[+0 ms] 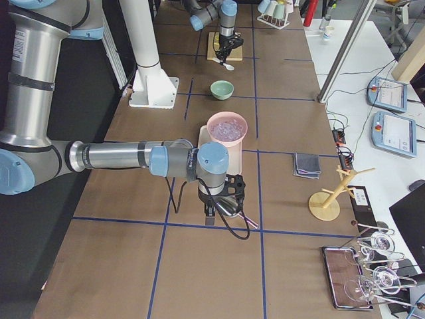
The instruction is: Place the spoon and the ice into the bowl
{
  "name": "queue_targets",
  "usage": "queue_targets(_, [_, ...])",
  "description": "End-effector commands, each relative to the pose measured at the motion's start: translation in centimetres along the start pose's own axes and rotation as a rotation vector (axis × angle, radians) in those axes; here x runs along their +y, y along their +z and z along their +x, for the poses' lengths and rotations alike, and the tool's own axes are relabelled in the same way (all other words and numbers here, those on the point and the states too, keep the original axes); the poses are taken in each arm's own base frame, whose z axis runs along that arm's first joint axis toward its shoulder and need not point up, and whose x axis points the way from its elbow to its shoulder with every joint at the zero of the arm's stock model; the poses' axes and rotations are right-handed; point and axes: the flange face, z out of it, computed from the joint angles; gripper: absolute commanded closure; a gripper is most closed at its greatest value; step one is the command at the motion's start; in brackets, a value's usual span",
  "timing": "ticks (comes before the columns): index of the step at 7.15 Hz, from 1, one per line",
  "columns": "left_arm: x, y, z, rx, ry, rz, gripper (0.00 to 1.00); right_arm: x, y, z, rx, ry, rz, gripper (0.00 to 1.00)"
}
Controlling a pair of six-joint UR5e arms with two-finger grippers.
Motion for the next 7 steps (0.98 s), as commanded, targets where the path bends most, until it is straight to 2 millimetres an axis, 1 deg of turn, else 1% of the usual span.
queue_targets(1, [-2.5,1.7,4.7,0.012,-0.061,-0.026,0.94,0.0,0.1,0.1,0.0,0.003,-0.003,0.0])
queue_targets(2, [-2.2,2.1,5.3,0.015,-0.055,-0.034,0.87,0.0,0.1,0.1,0.0,0.004,-0.004,0.0])
queue_targets(3, [-2.3,1.8,5.5,0.021,-0.049,-0.028,0.53,0.0,0.2,0.2,0.0,0.005,-0.005,0.0])
queue_targets(4, [-2.4,1.7,5.6,0.025,-0.041,-0.007,0.01,0.0,0.2,0.2,0.001,0.004,-0.004,0.0])
queue_targets(6, [-2.5,1.3,5.6,0.027,-0.035,0.012,0.0,0.0,0.1,0.1,0.001,0.003,-0.003,0.0])
queue_targets(7, [-2.6,0.7,5.4,0.028,-0.033,0.021,0.0,-0.2,0.0,0.1,0.001,0.001,-0.001,0.0])
